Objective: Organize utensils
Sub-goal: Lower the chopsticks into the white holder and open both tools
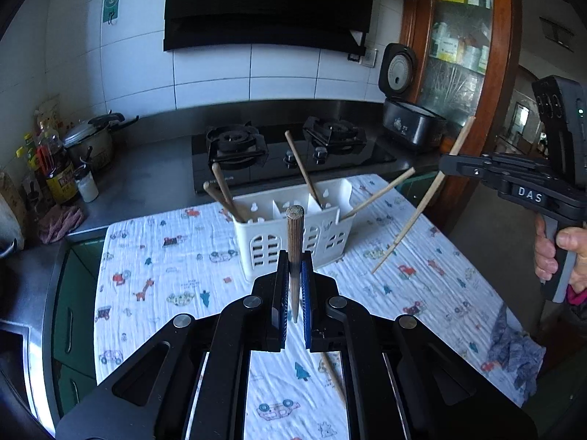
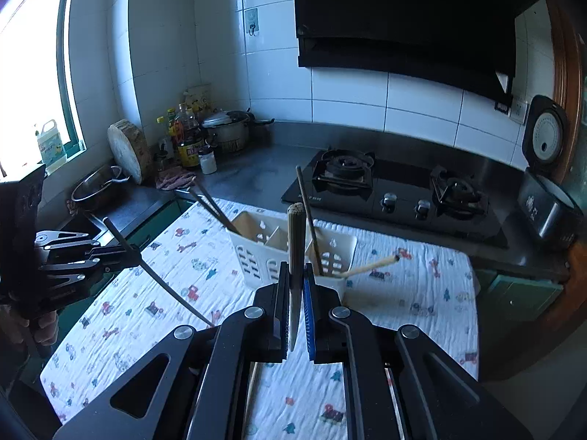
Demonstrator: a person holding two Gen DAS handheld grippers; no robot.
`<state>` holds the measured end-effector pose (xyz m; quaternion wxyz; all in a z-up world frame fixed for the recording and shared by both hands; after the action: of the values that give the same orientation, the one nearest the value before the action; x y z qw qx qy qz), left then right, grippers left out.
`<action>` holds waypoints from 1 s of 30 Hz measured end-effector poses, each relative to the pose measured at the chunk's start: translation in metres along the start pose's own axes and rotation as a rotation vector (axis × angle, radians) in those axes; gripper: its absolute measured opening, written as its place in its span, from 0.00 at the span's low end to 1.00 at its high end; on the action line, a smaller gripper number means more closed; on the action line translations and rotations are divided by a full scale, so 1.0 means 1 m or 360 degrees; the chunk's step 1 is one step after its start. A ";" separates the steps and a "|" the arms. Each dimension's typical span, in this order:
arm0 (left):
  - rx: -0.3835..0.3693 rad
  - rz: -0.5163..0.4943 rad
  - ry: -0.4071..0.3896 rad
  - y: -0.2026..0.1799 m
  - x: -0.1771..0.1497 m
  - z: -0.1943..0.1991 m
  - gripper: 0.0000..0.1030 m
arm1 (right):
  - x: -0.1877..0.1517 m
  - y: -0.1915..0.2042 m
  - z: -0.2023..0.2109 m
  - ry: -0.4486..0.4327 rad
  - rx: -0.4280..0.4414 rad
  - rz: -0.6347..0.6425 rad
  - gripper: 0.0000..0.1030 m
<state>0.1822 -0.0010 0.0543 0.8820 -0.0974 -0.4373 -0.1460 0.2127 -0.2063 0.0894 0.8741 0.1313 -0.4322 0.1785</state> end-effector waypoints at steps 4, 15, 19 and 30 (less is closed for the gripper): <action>-0.0005 -0.0041 -0.0111 0.000 0.036 0.013 0.05 | 0.032 -0.004 -0.004 -0.0051 -0.0030 0.0005 0.07; 0.0159 -0.0081 -0.0294 0.013 0.102 0.002 0.05 | 0.080 -0.017 -0.036 -0.0118 -0.0130 -0.0011 0.07; 0.0173 -0.0022 -0.0241 0.024 0.104 -0.023 0.05 | 0.080 -0.018 -0.053 -0.0094 -0.0148 -0.0015 0.07; 0.0151 0.0037 -0.0074 0.042 0.079 -0.070 0.05 | 0.059 -0.016 -0.091 0.0016 -0.0155 0.0003 0.07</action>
<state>0.2940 0.0035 0.0740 0.8768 -0.0639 -0.4630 -0.1126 0.3175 -0.1744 0.0816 0.8815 0.0873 -0.4360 0.1588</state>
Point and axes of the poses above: each gripper's, at about its wrist camera, not at the fingertips, and z roughly against the way its jaws point, y to its left, x to its top, the point moved 3 cm from there along -z, roughly the way its jaws point, and after that the axes turned 3 degrees about -z, right-handed, at the moved point
